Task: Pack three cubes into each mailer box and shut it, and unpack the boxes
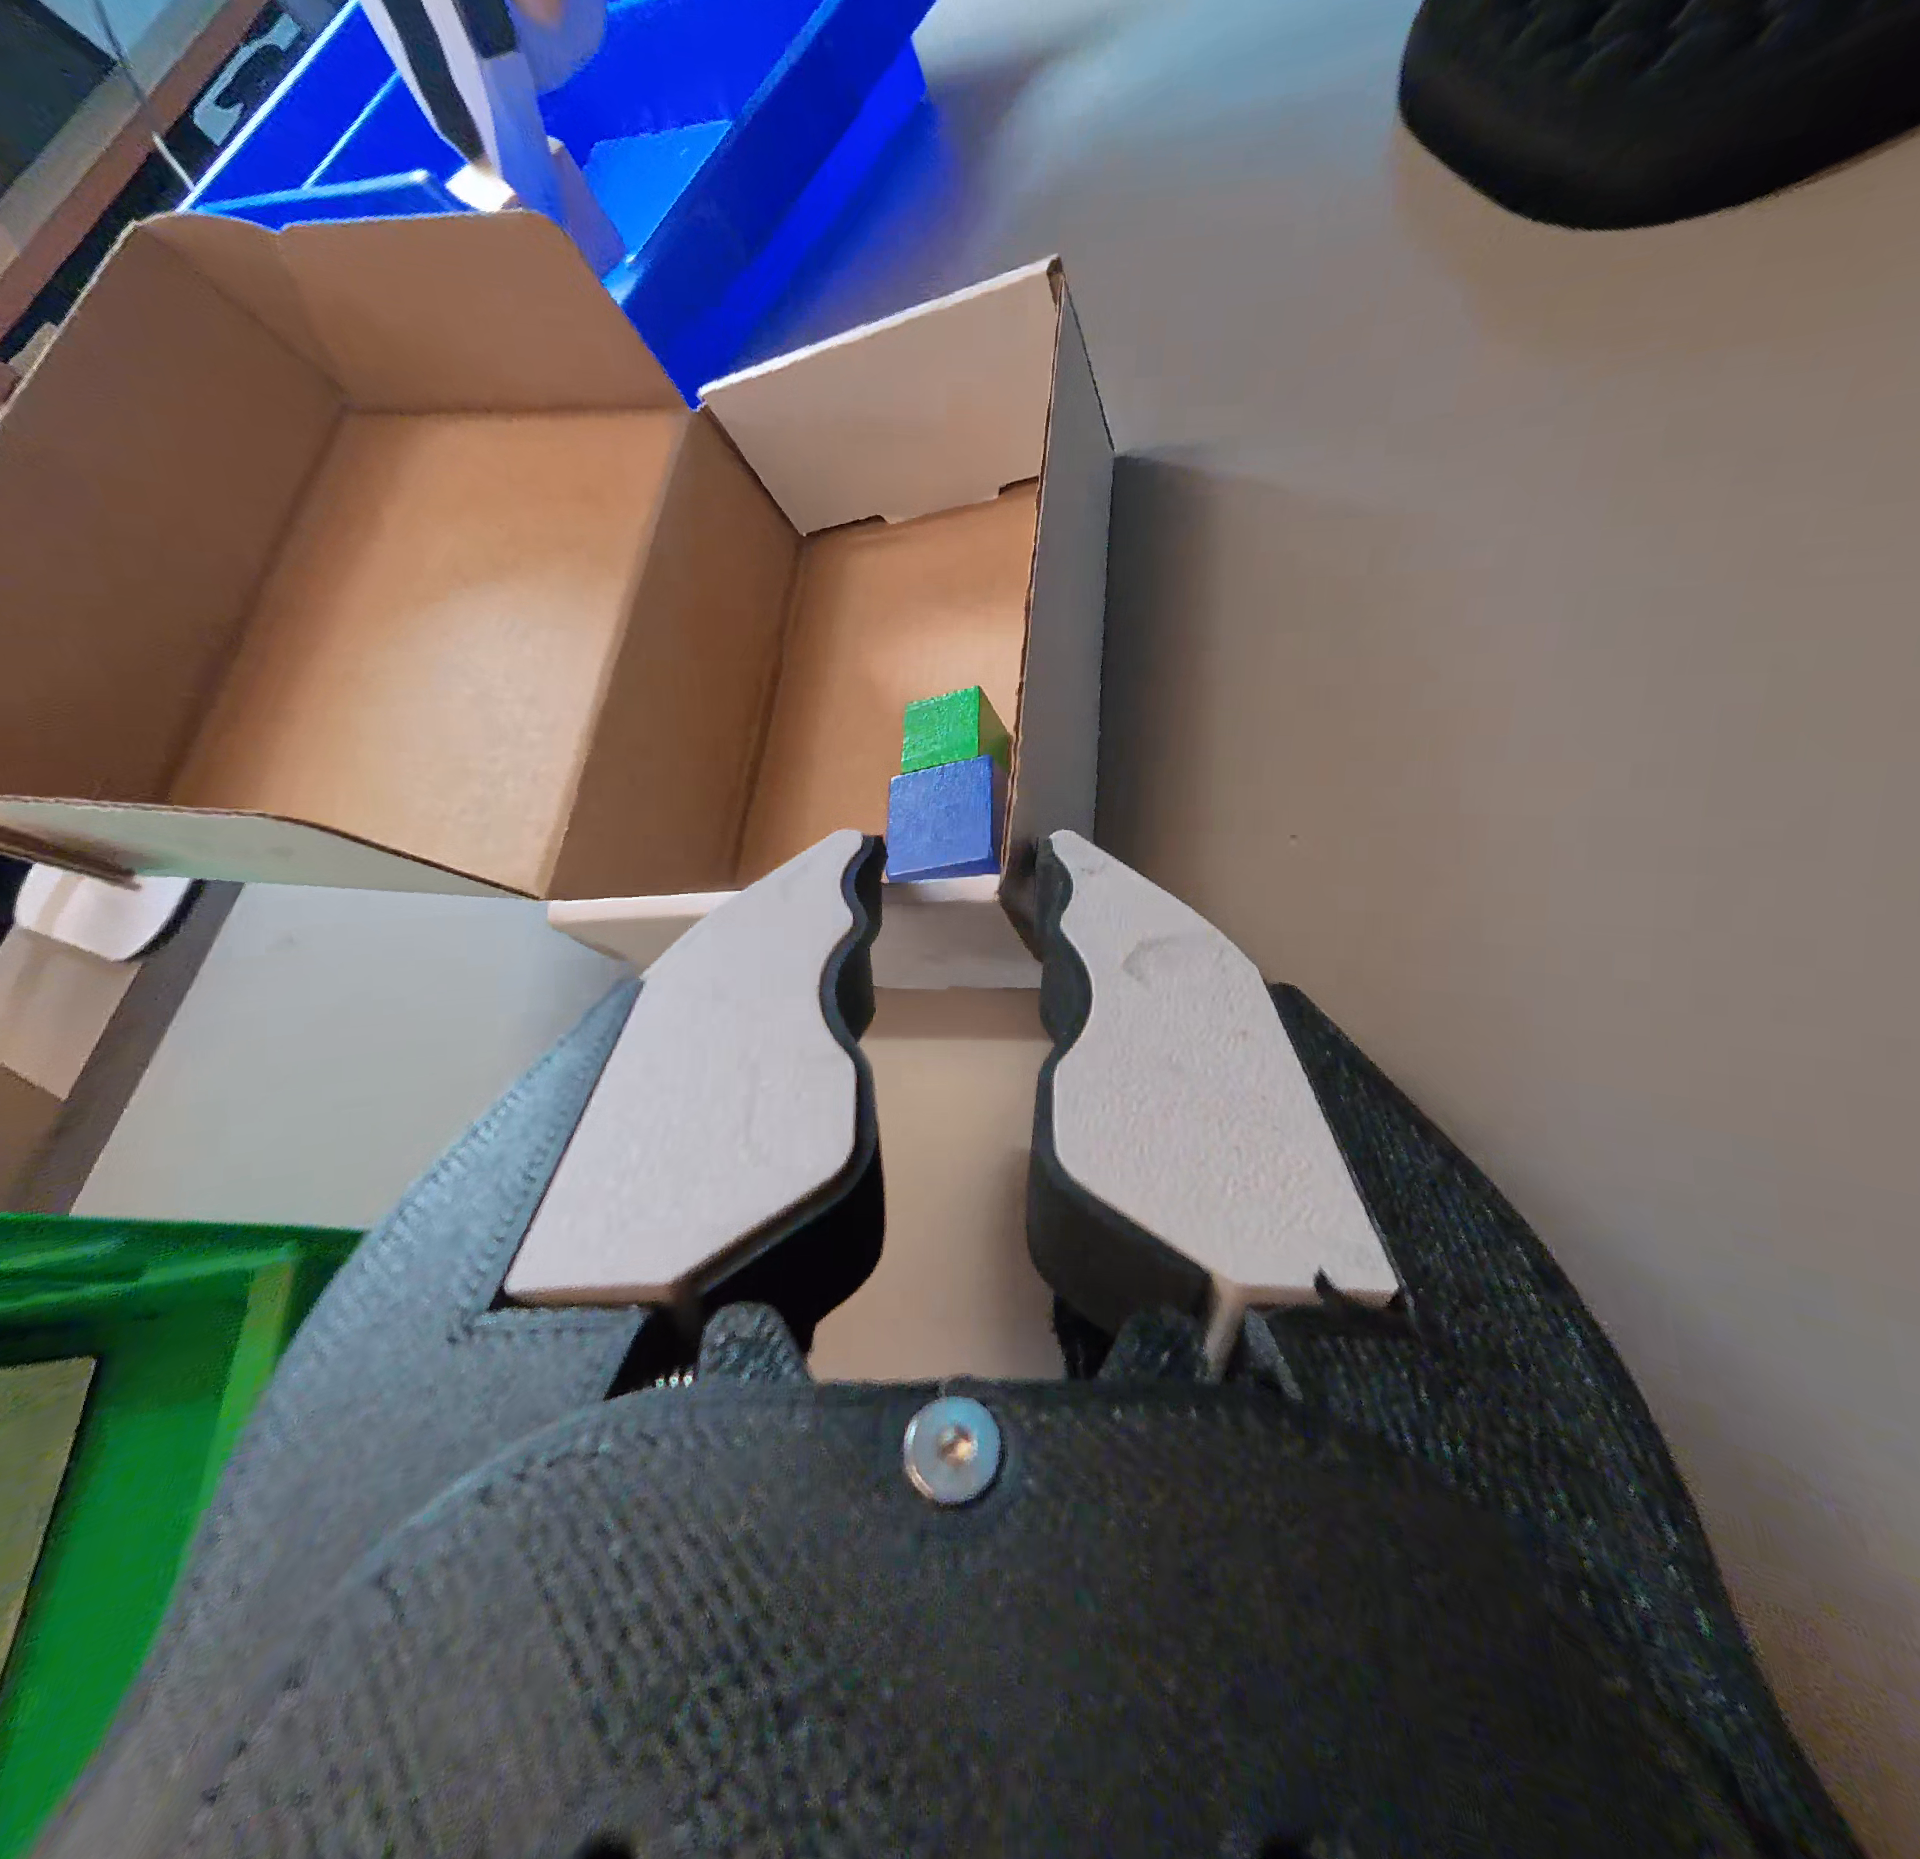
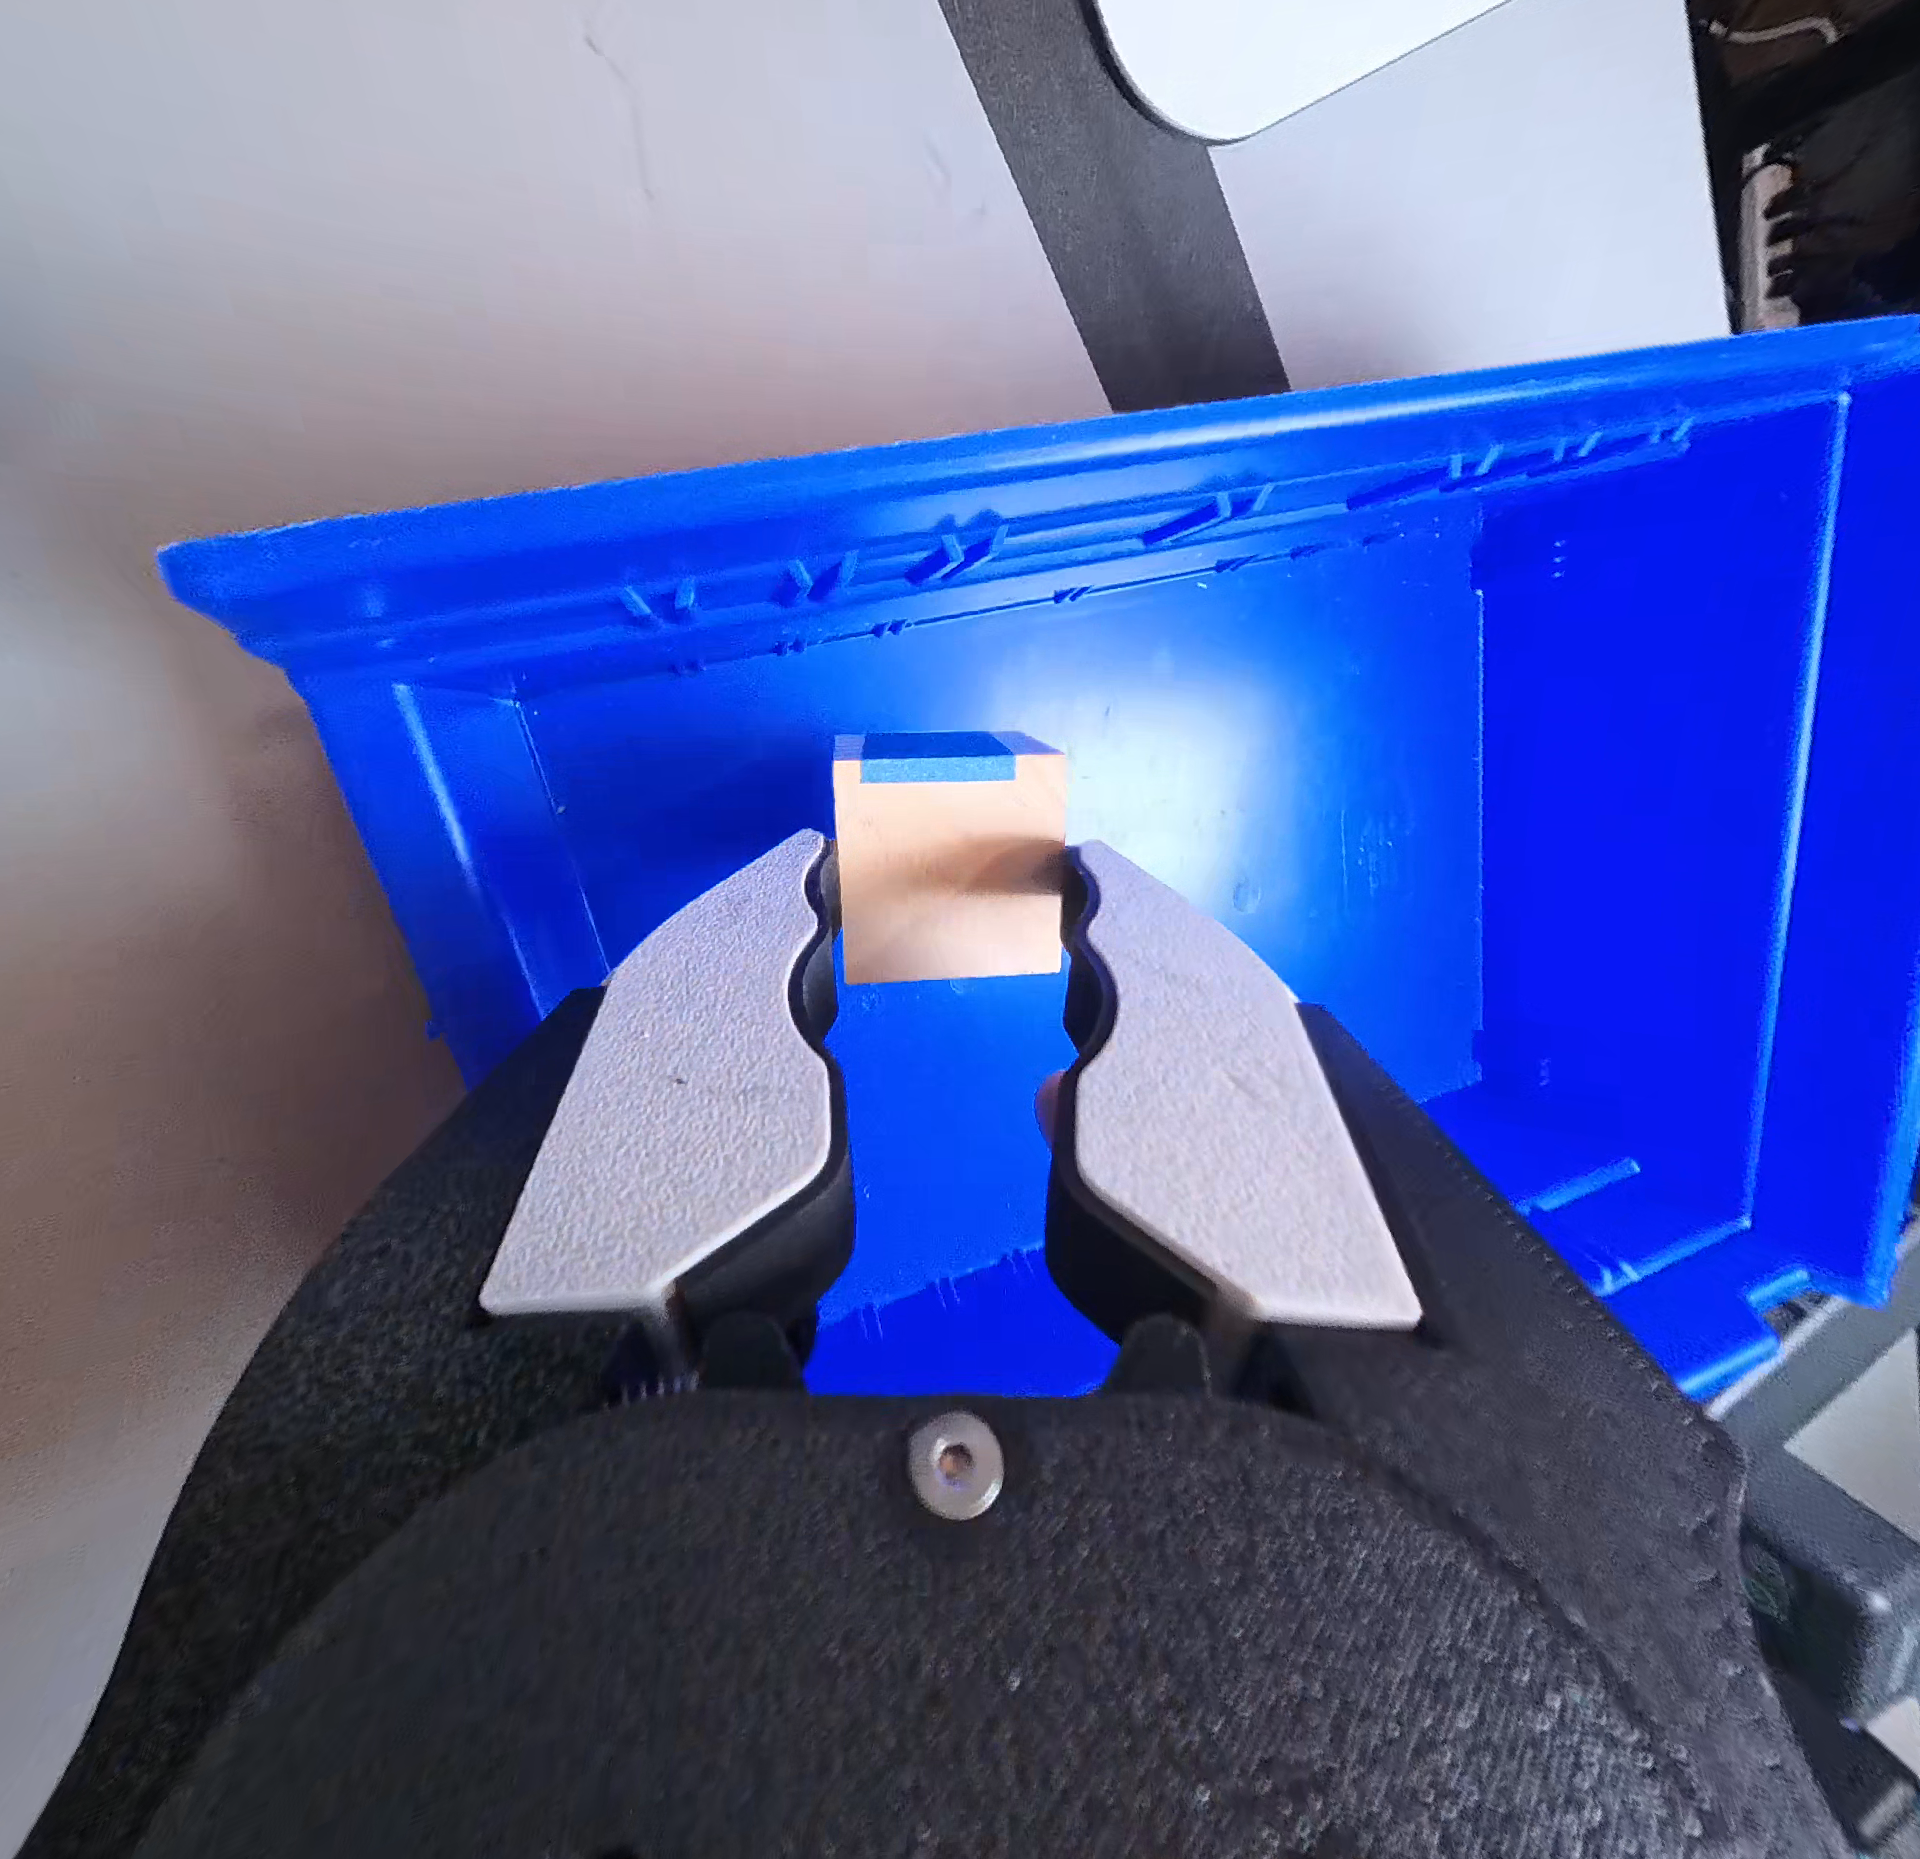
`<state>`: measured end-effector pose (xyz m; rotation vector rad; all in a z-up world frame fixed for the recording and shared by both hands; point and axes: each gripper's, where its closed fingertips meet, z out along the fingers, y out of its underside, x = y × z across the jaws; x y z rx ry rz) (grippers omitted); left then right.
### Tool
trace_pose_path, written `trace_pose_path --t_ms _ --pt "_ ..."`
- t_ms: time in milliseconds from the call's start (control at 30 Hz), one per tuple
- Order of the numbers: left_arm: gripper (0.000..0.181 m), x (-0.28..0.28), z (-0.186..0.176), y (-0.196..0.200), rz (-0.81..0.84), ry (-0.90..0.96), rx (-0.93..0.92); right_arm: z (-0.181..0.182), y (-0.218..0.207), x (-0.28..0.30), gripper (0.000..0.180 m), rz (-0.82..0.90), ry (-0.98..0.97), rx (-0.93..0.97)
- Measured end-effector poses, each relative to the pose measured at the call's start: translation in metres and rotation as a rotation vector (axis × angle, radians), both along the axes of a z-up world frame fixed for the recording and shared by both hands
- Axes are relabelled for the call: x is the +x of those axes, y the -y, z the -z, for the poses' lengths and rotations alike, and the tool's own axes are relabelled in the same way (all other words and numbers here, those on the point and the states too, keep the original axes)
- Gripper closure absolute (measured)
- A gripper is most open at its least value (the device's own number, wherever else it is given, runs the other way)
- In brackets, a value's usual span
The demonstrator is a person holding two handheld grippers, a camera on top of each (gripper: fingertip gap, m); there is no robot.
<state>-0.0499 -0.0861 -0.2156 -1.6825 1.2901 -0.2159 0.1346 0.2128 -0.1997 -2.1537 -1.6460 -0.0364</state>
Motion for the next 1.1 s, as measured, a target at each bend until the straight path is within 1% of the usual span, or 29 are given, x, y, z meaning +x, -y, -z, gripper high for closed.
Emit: trace_pose_path --t_ms 100,167,267,367,433,567,800,1100 --pt "0.153 -0.007 -0.001 -0.004 -0.025 0.014 -0.006 0.008 -0.005 -0.002 0.139 -0.016 0.021 -0.010" --pt "0.147 -0.009 -0.005 -0.005 -0.033 0.046 -0.011 0.014 -0.006 -0.002 0.139 -0.031 0.045 -0.021" --pt "0.139 -0.011 -0.017 -0.004 -0.042 0.146 -0.038 0.021 -0.007 -0.002 0.139 -0.050 0.053 -0.039" --pt "0.137 -0.012 -0.029 -0.005 -0.051 0.250 -0.076 0.025 -0.008 -0.003 0.139 -0.064 0.046 -0.060" --pt "0.137 -0.014 -0.032 -0.006 -0.058 0.281 -0.089 0.026 -0.009 -0.003 0.139 -0.072 0.045 -0.067" --pt "0.135 -0.014 -0.032 -0.007 -0.062 0.297 -0.098 0.031 -0.007 -0.004 0.139 -0.087 0.044 -0.105" --pt "0.133 -0.015 -0.029 -0.008 -0.069 0.297 -0.109 0.033 -0.008 -0.003 0.139 -0.088 0.042 -0.116" --pt "0.131 -0.015 -0.025 -0.010 -0.079 0.276 -0.110 0.029 -0.014 -0.003 0.138 -0.097 0.071 -0.039"
